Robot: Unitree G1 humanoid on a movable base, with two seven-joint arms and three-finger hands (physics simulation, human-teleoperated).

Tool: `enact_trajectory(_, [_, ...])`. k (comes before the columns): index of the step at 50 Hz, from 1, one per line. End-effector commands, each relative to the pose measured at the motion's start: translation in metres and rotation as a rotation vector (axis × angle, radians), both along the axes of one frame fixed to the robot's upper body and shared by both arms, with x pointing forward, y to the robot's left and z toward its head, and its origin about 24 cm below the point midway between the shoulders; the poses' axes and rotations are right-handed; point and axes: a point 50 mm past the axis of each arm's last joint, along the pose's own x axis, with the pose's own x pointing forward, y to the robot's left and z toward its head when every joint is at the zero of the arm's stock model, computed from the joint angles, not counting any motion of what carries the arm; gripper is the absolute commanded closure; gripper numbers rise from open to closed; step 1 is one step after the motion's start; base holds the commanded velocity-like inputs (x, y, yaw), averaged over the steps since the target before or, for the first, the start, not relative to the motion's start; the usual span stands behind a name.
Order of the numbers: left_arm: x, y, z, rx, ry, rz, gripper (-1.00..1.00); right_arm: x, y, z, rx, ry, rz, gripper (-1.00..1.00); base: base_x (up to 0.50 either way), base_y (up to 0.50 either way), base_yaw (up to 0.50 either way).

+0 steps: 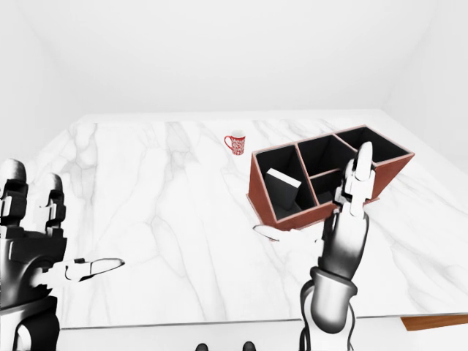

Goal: Pick up the book and place it in the left compartment of the caddy.

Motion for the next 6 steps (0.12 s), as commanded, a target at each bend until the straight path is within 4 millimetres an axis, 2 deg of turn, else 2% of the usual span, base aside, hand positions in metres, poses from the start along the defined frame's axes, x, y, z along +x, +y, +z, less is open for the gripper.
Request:
enact_trajectory(1, [-0.0161,0.0036,0.0053,0.024,-0.011,0.033,-1.00,-0.0250,0.0033,0.0134,0.044,-0.055,0.048,-1.00,0.00,0.00,0.00])
enact_trajectory(6, [-0.0173,0.0062,-0.0016,0.010,0.022,0.042,-1.00,-0.0305,0.0048,0.0180,0.059,-0.077,0.059,-1.00,0.00,0.00,0.00])
